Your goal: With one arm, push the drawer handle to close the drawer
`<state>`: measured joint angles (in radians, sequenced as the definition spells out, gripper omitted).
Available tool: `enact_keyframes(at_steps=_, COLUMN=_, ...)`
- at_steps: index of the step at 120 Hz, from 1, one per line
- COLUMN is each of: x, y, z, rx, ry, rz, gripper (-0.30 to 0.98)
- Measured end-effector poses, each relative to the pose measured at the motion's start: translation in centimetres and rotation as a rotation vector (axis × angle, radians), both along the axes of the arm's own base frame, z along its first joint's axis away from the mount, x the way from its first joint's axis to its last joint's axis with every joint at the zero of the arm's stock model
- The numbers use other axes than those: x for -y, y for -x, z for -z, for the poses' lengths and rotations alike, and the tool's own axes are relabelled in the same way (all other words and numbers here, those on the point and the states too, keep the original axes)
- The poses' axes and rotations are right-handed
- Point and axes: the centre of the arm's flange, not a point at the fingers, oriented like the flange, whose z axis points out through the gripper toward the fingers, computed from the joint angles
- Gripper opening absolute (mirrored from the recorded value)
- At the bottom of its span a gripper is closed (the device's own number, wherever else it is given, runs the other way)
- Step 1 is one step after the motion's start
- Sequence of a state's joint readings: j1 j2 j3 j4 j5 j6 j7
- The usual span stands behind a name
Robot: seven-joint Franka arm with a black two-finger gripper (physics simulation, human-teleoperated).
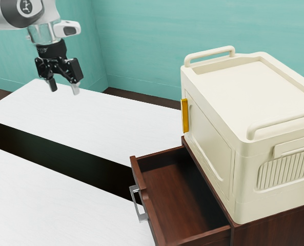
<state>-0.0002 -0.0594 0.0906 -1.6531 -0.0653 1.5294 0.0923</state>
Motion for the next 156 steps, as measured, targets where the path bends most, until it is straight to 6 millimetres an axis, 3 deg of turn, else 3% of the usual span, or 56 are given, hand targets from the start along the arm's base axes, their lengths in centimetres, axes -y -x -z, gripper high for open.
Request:
enact_keyframes(at_steps=8, x=-0.1, y=0.2, z=-0.3, rx=0.005, ry=-0.001, rz=0.003, gripper=0.68)
enact_keyframes(at_steps=14, x=0.1, y=1.8, z=0.7, rx=-0.012, ry=-0.009, rz=0.013, gripper=0.68)
enact_keyframes(at_steps=24, x=3.0, y=5.3, z=3.6, rx=-0.044, ry=-0.015, rz=0.110, gripper=0.68)
enact_keyframes(at_steps=35, x=6.4, y=10.6, z=10.0, rx=-0.064, ry=-0.059, rz=0.259, gripper=0.63)
enact_keyframes(at_steps=46, x=8.3, y=12.7, z=16.0, rx=-0.042, ry=-0.101, rz=0.351, gripper=0.53)
enact_keyframes(at_steps=52, x=10.2, y=13.4, z=17.8, rx=-0.007, ry=-0.126, rz=0.410, gripper=0.47)
enact_keyframes(at_steps=78, x=16.9, y=13.4, z=21.1, rx=0.101, ry=-0.116, rz=0.537, gripper=0.28)
enact_keyframes(at_steps=100, x=22.6, y=14.5, z=20.8, rx=0.172, ry=-0.053, rz=0.594, gripper=0.24)
enact_keyframes(at_steps=142, x=26.0, y=16.1, z=20.6, rx=0.194, ry=-0.022, rz=0.628, gripper=0.13)
enact_keyframes(at_steps=156, x=26.6, y=15.4, z=21.1, rx=0.177, ry=-0.013, rz=0.620, gripper=0.10)
